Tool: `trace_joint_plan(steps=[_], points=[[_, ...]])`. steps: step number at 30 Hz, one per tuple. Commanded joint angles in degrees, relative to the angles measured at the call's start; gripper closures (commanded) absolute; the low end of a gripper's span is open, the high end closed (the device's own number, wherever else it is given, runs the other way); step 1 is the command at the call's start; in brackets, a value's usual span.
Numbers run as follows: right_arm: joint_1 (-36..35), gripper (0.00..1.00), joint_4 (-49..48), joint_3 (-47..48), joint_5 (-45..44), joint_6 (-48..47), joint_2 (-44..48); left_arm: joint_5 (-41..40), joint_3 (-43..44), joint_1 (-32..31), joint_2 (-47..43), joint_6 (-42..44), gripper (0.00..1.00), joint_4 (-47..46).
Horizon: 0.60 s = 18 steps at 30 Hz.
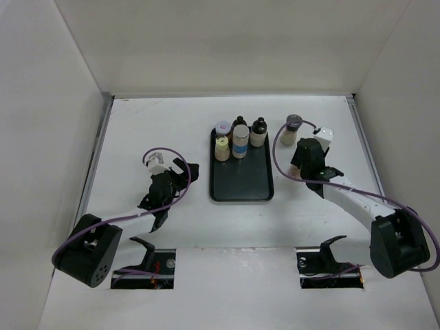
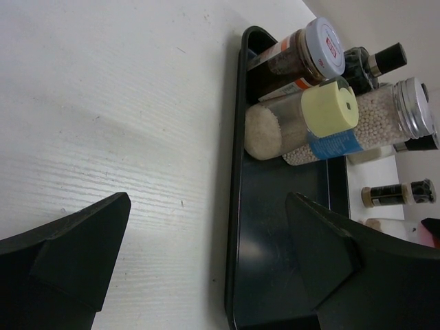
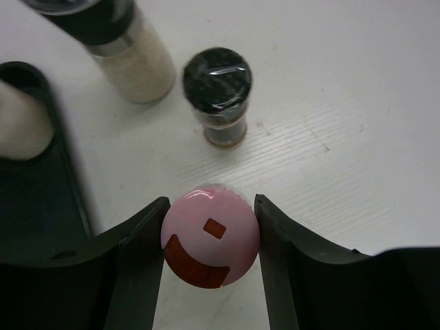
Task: Organize the condiment bottles
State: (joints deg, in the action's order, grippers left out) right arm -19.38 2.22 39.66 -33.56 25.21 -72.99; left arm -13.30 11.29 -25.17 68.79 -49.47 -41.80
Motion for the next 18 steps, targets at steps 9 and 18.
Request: trace_joint_plan(steps=[9, 18], points=[[-20.6, 0.51, -4.1, 12.0, 0.9, 0.0, -1.4, -0.2, 0.4, 0.3, -0.5, 0.6, 0.00, -2.8], [-19.2, 0.51, -9.9, 18.3, 0.8, -4.4, -11.8, -0.1, 0.1, 0.5, -1.6, 0.6, 0.00, -2.5]])
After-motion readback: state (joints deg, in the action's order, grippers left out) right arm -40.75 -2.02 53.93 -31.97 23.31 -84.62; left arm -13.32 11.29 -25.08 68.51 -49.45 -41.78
